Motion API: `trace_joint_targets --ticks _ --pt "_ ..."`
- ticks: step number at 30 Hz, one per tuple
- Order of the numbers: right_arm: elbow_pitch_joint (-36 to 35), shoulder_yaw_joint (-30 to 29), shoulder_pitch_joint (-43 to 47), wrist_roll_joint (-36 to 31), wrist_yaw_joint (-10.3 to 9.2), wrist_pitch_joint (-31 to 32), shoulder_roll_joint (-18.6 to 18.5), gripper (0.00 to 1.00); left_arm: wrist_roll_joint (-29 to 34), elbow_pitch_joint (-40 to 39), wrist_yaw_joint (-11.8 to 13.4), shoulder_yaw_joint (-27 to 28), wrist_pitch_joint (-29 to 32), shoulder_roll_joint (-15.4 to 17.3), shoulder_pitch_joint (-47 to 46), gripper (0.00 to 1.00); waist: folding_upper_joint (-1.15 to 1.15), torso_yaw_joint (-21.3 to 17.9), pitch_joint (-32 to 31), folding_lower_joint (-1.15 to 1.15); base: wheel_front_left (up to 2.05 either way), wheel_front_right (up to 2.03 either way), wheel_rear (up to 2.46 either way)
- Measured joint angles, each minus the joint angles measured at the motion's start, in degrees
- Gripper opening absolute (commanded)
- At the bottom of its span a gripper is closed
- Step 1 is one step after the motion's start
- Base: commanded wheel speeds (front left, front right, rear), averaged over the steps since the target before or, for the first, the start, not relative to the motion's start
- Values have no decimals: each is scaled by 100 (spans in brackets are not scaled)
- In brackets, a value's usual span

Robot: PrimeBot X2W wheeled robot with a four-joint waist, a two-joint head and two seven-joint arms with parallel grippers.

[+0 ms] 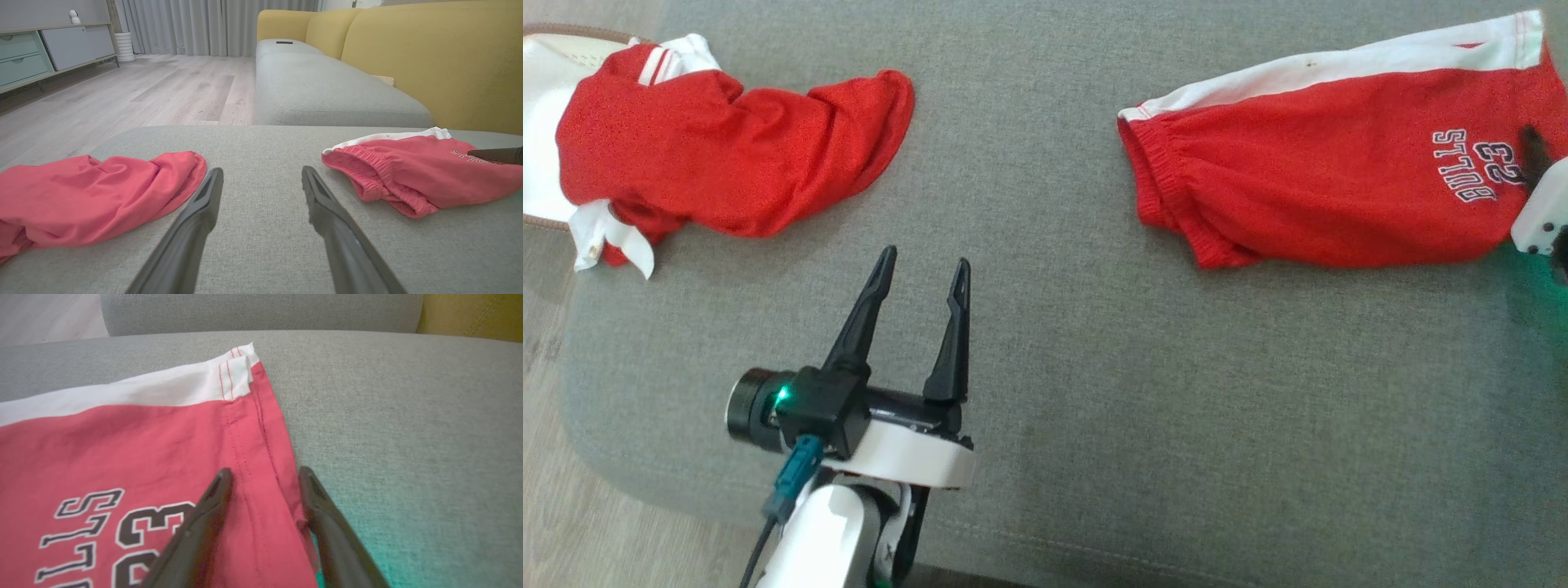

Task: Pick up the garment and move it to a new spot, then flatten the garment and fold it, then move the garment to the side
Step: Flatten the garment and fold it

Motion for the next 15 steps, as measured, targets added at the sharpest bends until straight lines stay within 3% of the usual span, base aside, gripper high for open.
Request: trace_joint_targets --ticks 1,8,15 --pt "22 -14 2 34 1 3 11 0 10 -13 1 0 0 0 35 100 0 1 -14 0 0 0 0" --pt "170 -27 37 27 1 -183 8 0 41 -31 55 110 0 1 154 100 0 -128 -170 0 0 0 0" --pt "304 -55 44 -259 1 -224 -397 0 81 -94 56 200 0 1 229 100 0 -482 -331 0 0 0 0"
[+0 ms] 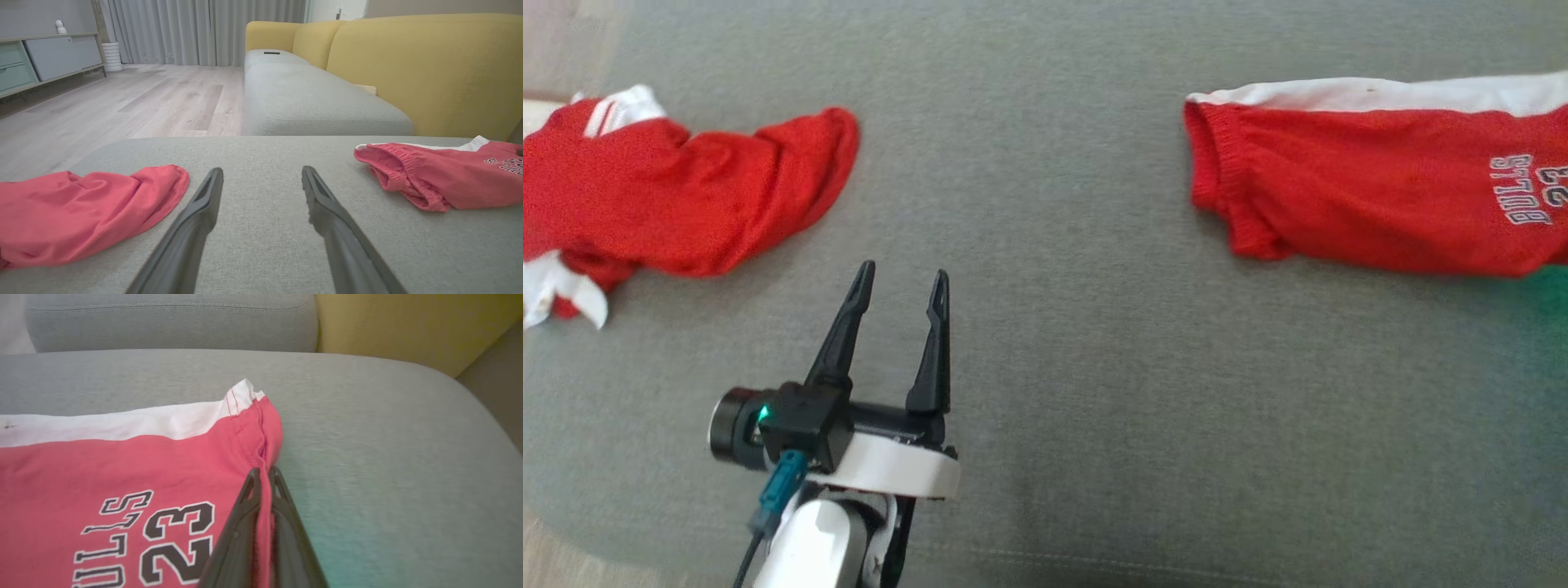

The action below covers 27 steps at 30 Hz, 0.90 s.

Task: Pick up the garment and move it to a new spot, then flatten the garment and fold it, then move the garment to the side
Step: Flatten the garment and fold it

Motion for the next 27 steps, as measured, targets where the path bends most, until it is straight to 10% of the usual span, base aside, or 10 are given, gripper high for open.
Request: trace_joint_targets --ticks 11,27 --pt "38 -359 76 -506 0 -431 -34 0 -1 76 -14 1 0 1 130 100 0 -421 -260 0 0 0 0" --pt "-750 238 83 -828 0 -906 1444 0 -7 187 -59 -27 0 4 420 100 0 -196 -789 0 0 0 0"
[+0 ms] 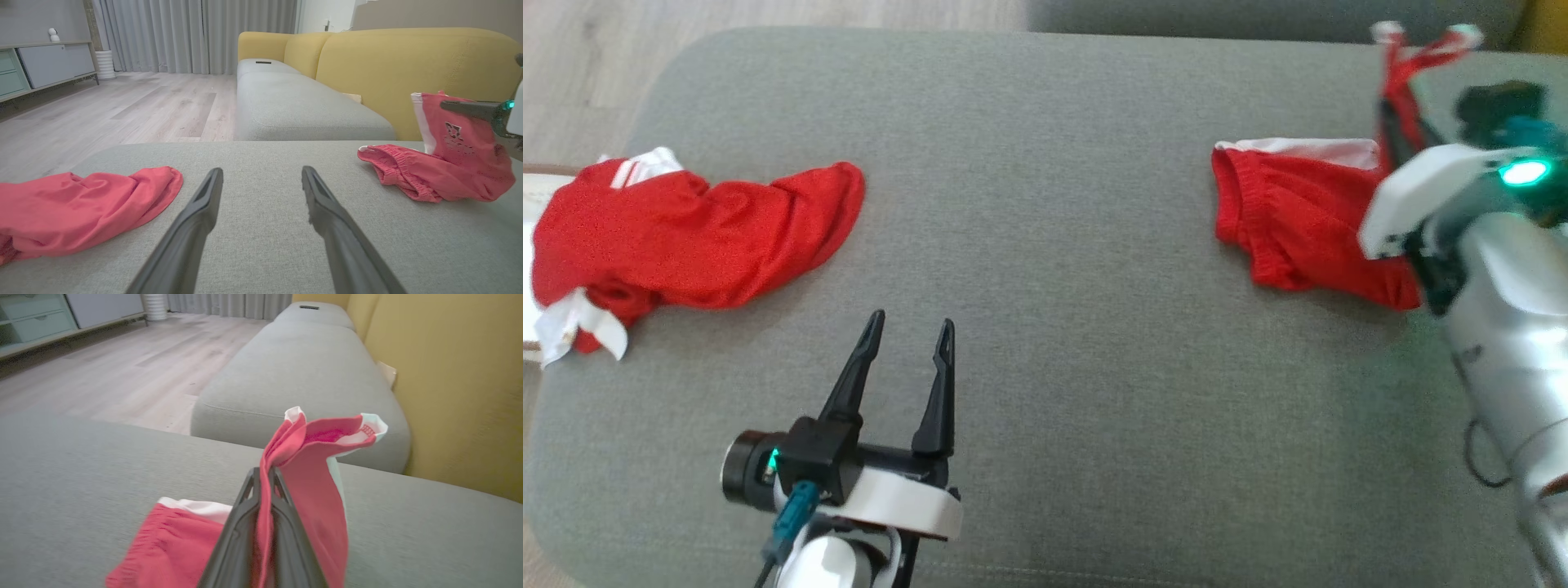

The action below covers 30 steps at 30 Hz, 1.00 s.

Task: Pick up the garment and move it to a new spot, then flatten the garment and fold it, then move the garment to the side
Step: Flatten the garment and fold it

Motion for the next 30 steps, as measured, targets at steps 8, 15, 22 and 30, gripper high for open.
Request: trace_joint_targets --ticks 8,15,22,30 --pt "-660 460 528 146 0 312 470 0 -1 0 1 -29 0 2 61 100 0 192 -75 0 0 0 0" --pt "-1235 697 1266 460 0 469 556 100 -43 1 2 -55 0 2 64 100 0 254 -113 0 0 0 0" --pt "-2776 1157 2601 895 -1 68 497 100 -53 23 51 1 0 5 335 100 0 84 -338 0 0 0 0" --pt "-3399 900 3560 798 -1 -391 460 100 -49 -5 62 296 1 20 714 100 0 -143 -687 0 0 0 0"
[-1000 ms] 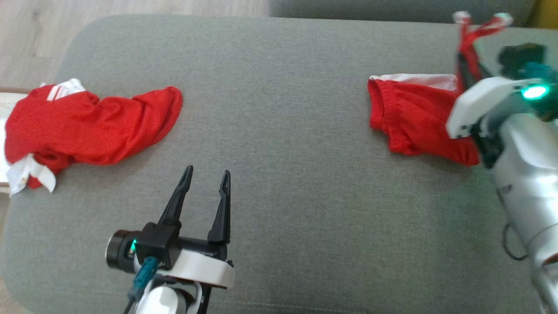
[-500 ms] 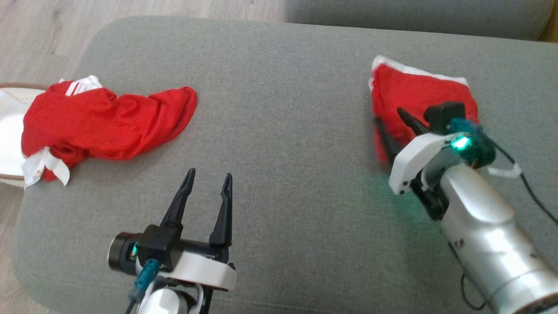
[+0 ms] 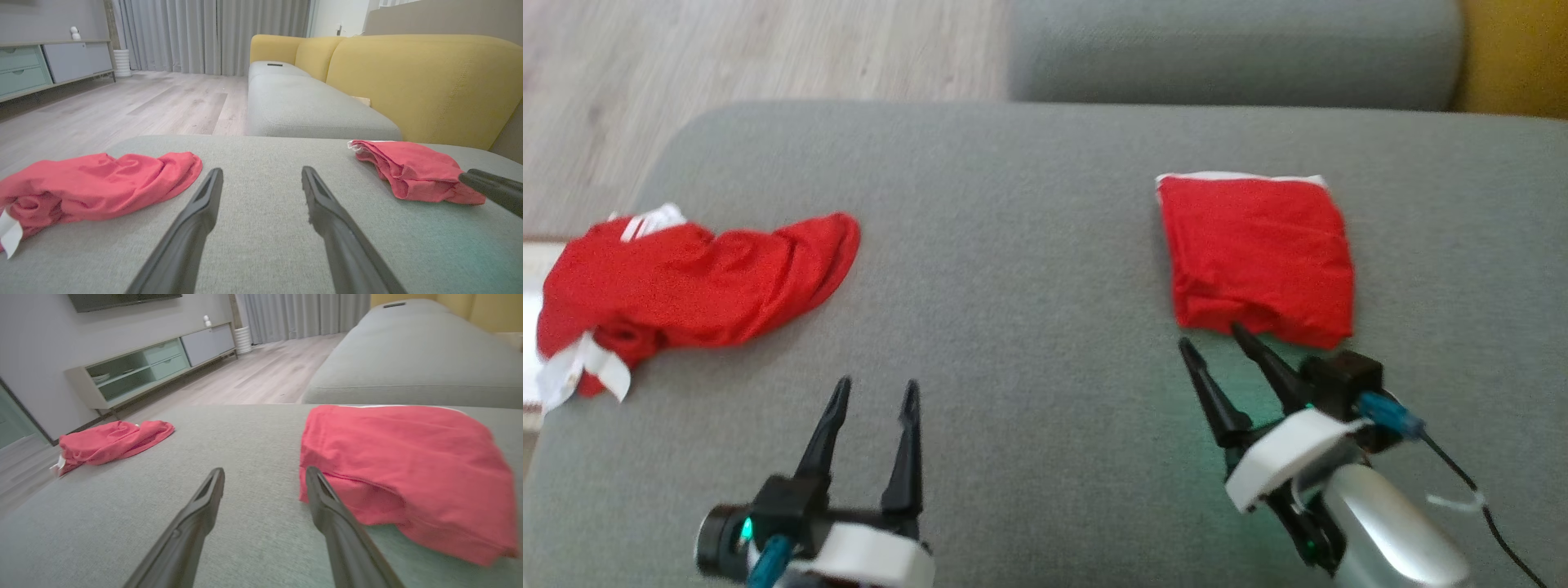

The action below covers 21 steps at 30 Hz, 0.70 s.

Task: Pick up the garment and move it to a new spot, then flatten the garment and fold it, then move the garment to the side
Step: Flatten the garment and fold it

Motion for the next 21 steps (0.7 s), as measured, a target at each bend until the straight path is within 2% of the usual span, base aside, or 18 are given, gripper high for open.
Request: trace_joint_targets --ticks 9,21 --pt "-381 -887 711 -523 0 -174 134 100 7 -109 38 365 0 5 617 100 0 -281 -471 0 0 0 0" --pt "-1024 -1992 1820 -1105 0 -175 441 100 -10 -143 49 639 1 10 1056 100 0 -395 -854 0 0 0 0"
